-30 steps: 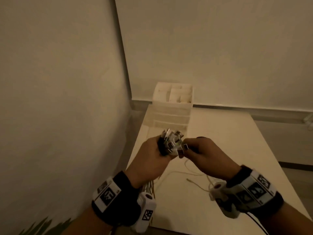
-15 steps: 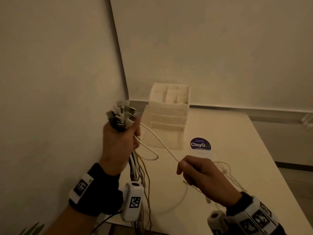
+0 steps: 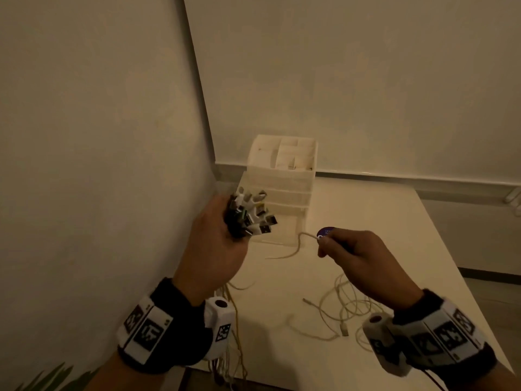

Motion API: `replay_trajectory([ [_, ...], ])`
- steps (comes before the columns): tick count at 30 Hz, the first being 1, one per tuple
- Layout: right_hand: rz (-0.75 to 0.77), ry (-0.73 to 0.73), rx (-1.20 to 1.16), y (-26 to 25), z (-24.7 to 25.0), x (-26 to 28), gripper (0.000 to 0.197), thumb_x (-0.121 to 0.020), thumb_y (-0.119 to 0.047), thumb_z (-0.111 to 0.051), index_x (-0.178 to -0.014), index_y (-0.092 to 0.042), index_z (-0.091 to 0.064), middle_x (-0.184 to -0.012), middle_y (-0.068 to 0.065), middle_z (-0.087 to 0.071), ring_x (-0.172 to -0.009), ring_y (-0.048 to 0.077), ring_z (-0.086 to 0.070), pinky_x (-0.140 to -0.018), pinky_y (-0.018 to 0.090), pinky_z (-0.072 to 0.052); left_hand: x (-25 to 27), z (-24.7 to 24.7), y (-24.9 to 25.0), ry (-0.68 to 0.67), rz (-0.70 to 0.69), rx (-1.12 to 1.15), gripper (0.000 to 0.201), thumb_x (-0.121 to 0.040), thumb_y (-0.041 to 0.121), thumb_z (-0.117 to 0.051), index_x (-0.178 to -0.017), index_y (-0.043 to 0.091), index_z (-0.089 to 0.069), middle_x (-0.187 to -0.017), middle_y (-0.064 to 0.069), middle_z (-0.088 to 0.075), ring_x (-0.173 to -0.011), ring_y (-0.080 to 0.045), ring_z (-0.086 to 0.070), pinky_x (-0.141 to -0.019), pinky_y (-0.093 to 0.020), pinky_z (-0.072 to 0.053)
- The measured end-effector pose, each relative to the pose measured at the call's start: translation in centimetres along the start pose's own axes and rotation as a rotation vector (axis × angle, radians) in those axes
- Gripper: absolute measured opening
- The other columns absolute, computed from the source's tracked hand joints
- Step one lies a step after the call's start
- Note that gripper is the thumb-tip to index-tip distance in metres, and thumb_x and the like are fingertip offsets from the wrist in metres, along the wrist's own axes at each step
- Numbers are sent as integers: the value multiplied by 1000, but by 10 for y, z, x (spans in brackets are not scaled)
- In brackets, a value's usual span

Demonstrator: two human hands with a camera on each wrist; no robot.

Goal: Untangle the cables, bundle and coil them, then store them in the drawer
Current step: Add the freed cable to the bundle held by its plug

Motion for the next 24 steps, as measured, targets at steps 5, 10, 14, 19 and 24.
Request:
replay_trajectory([
  [5,-10,-109,-124,-23,-6,-9,30,-94,-31,-52,-73,-19,-69,-49,-6,-42,-45,7,-34,-50,21,-31,9,-41,14,-214,-5,183,35,-78,17,-59,-112,10,-63,-101,1,-70,-91,-17,-66,-76,-34,-54],
  [10,-56,-204,-357,-38,-14,-15,33,-95,-29,-51,-74,-12,-71,-52,-2,-39,-48,12,-32,-51,32,-29,8,-49,15,-153,59,272,34,-84,-7,-64,-113,10,-63,-67,19,-62,-57,11,-56,-56,-4,-41],
  [14,-38,-243,-327,-33,-21,-7,30,-99,-27,-47,-86,-17,-72,-51,-7,-45,-49,12,-35,-52,30,-31,1,-31,7,-2,113,379,30,-80,-15,-61,-104,2,-65,-81,7,-67,-53,6,-58,-51,-7,-42],
  [19,-75,-278,-322,-9,-33,10,29,-100,-22,-46,-85,-15,-69,-53,-4,-45,-50,12,-38,-55,32,-34,-14,29,-38,306,267,505,4,-86,6,-67,-88,4,-66,-70,-9,-64,-39,-5,-43,-41,-20,-35],
  [24,-116,-346,-292,6,-45,22,23,-99,-19,-48,-89,-15,-69,-55,-4,-47,-52,10,-40,-53,20,-36,-7,63,-71,433,291,422,17,-88,14,-67,-74,21,-62,-76,-19,-63,-39,-17,-44,-41,-27,-38],
])
Point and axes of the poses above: each hand's wrist, its own x-axis away from the middle knuckle, its own z-axis out of the back of the hand, y = z × x, the point moved 8 cm from there along -x, towards the middle knuckle
